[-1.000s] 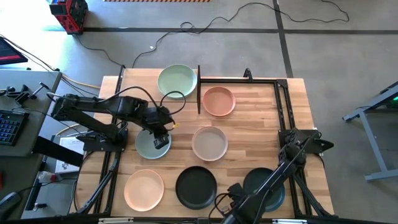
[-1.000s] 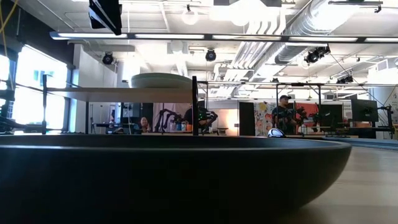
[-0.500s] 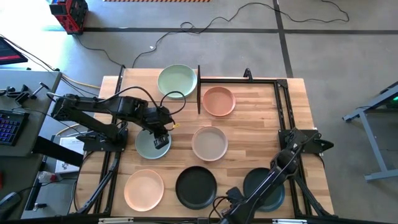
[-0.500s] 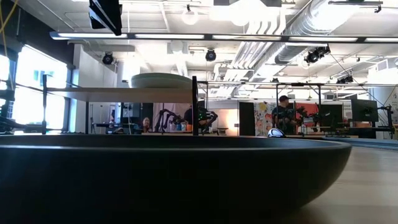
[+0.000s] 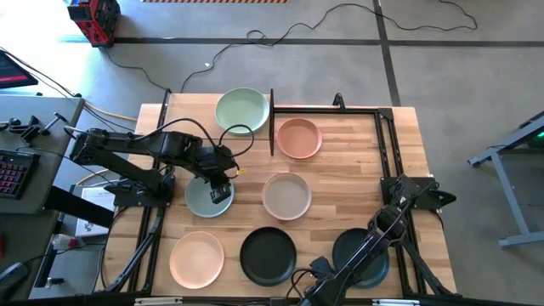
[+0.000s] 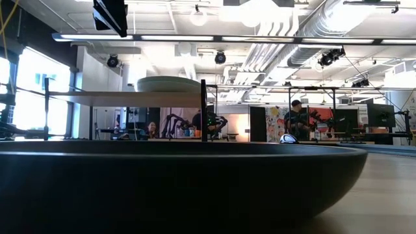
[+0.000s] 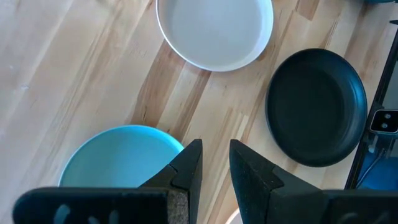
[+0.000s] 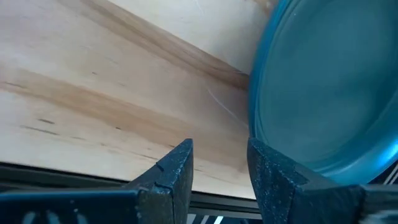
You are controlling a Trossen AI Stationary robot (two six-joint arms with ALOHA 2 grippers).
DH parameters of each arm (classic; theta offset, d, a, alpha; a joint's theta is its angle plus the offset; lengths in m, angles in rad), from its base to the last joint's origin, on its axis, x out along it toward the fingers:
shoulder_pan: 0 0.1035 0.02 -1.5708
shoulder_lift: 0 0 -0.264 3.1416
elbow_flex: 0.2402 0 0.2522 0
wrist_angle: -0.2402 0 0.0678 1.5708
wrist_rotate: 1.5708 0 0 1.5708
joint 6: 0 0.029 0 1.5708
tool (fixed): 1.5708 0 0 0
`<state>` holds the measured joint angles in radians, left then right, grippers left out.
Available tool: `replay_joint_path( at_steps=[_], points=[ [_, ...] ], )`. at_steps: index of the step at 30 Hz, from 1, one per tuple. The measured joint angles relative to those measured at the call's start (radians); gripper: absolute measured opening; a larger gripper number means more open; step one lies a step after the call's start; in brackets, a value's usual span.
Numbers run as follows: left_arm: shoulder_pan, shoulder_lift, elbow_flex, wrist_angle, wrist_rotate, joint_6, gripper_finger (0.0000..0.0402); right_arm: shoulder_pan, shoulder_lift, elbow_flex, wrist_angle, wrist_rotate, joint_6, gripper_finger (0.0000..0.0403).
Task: Place and stack plates onto a shelf
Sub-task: Stack the dark blue plate on top of the green plate on the shelf
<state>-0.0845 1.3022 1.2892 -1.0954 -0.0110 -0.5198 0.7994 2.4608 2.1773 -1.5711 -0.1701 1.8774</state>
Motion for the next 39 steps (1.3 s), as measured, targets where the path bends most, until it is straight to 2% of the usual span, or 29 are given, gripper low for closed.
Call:
replay_joint_path(
  at_steps=[15, 21, 24, 30, 39],
  points=[
    [0.000, 0.000, 0.000, 0.000, 0.000, 0.002, 0.0069, 0.000, -0.023, -0.011, 0.004, 0.038, 0.000, 0.0130],
    [0.000, 0.000, 0.000, 0.000, 0.000, 0.042, 0.0069, 0.000, -0.033, -0.092, -0.002, -0.058, -0.054, 0.0130],
    [0.000, 0.000, 0.001, 0.000, -0.001, 0.043, 0.0069, 0.000, -0.035, -0.098, 0.000, -0.065, -0.081, 0.0130],
    [0.000, 0.000, 0.001, 0.000, 0.000, 0.044, 0.0069, -0.001, -0.035, -0.098, 0.000, 0.004, -0.083, 0.0130],
    [0.000, 0.000, 0.001, 0.000, 0.000, 0.042, 0.0069, -0.003, -0.013, -0.099, 0.000, 0.008, -0.100, 0.0129]
  ],
)
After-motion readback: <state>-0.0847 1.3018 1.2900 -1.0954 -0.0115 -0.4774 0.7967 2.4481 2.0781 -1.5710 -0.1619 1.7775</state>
